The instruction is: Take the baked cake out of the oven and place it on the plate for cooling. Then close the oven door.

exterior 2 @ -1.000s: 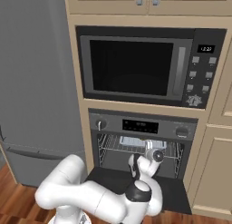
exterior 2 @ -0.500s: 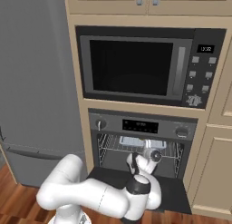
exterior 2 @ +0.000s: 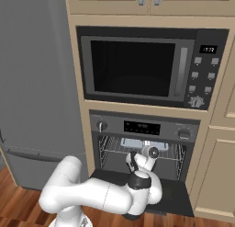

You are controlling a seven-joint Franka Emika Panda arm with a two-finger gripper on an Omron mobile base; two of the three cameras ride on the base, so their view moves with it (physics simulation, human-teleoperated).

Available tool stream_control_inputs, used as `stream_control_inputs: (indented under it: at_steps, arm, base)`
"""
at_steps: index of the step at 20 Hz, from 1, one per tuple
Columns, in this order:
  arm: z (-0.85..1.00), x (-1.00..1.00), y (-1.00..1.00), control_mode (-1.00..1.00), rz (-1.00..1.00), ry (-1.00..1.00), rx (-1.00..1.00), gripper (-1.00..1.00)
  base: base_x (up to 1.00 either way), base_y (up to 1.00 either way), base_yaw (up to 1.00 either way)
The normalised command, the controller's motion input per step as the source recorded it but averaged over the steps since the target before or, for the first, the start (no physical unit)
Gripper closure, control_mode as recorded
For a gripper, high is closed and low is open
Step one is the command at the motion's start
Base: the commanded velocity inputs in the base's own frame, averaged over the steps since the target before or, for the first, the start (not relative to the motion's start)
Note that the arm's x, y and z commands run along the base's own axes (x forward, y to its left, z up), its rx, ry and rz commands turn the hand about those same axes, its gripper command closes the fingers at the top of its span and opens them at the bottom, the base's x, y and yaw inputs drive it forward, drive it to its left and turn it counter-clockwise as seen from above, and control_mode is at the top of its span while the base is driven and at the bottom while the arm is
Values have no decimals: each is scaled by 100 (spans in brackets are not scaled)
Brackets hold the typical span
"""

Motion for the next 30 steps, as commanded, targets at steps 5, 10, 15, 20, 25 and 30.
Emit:
stream_control_inputs:
  at_steps: [5,10,15,20,25,30]
  arm:
    - [-62,5,-1,-100,0,-10,16,-100]
    - [-72,0,-8,-100,0,-10,18,-100]
    - [-72,0,-15,-100,0,-10,18,-100]
    - [-46,-27,-18,-100,0,-10,12,-100]
    - [-59,-4,-12,-100,0,-9,10,-100]
    - [-44,-6,-6,-100,0,-6,7,-100]
  base:
    - [0,0,0]
    - [0,0,0]
    - [0,0,0]
    - [0,0,0]
    - [0,0,0]
    - [0,0,0]
